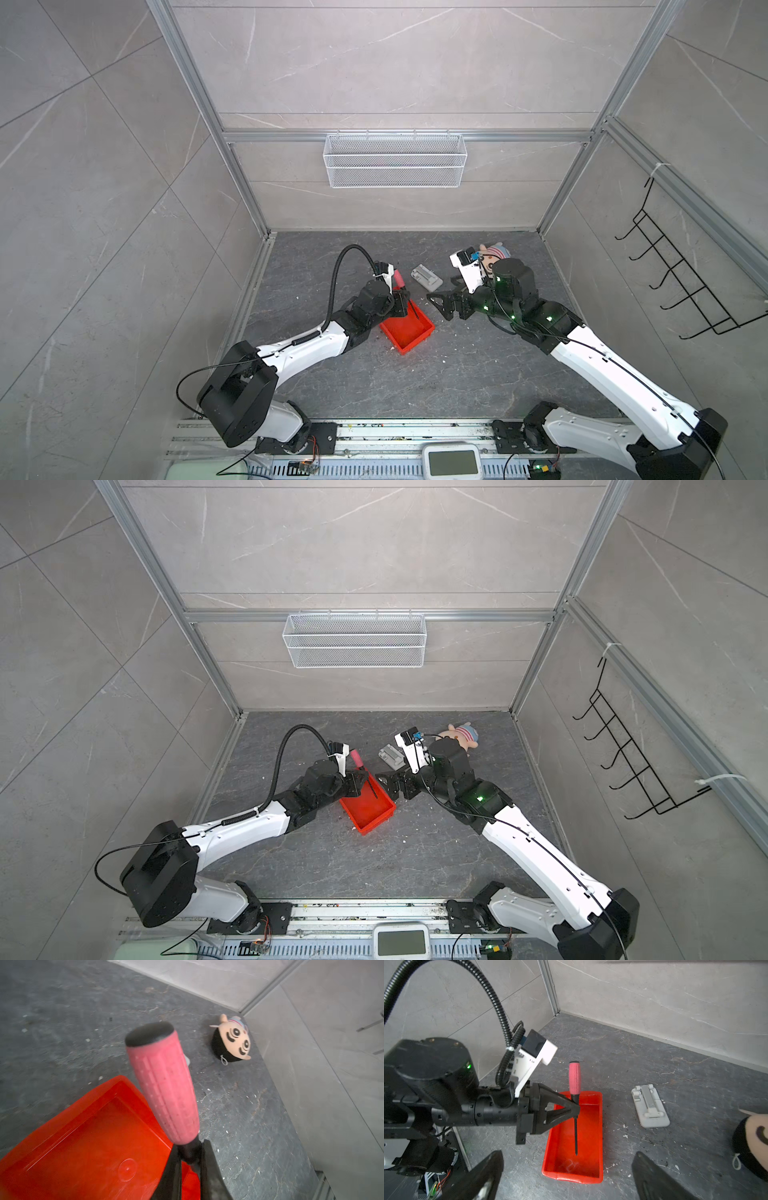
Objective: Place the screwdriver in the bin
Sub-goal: 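Lower the screwdriver into the red bin with the left gripper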
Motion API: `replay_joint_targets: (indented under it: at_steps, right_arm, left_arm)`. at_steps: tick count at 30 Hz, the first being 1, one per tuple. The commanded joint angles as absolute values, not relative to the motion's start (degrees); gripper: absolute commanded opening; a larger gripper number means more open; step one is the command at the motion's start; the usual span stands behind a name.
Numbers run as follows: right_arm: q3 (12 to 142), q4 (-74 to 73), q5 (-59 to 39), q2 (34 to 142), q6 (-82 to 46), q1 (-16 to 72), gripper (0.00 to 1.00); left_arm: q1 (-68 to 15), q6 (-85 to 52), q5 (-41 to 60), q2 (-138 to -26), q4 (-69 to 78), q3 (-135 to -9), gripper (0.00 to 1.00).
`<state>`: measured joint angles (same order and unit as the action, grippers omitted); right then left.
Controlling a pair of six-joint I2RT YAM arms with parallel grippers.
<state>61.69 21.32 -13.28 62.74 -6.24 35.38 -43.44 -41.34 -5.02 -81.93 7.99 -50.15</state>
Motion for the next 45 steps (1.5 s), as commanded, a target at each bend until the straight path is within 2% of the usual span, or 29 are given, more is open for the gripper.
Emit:
replay_joint_targets:
  at_steps: [1, 6, 17, 30, 42, 45]
  right_arm:
    - [60.7, 24.7, -12.7, 62.2, -3.8, 36.4, 0.99]
    - [59.2, 22.4, -11.7, 62.2, 0.0, 38.9, 0.98]
    - [58.7, 25.4, -10.9, 62.6, 7.4, 41.6, 0.97]
    - [58.4, 28.8, -10.0, 61.6, 6.6, 42.1, 0.96]
    - [58.9, 29.1, -9.9, 61.7, 6.0, 42.1, 0.96]
    - [58.8, 29.0, -10.0, 61.8, 5.8, 42.1, 0.96]
  left_arm:
    - [-43.2, -52.5, -10.9, -81.5, -6.2, -54.7, 0.00]
    - [-43.3, -62.3, -9.9, -85.0, -14.0, -58.5, 0.00]
    - [-41.8, -69.6, -6.5, -92.2, -20.7, -62.3, 0.00]
    - [-39.0, -71.3, 1.7, -99.4, -21.0, -64.0, 0.00]
    - [-38.8, -71.4, 1.8, -101.2, -21.7, -64.7, 0.00]
    - [-38.8, -70.6, 0.9, -100.4, -22.6, -65.1, 0.20]
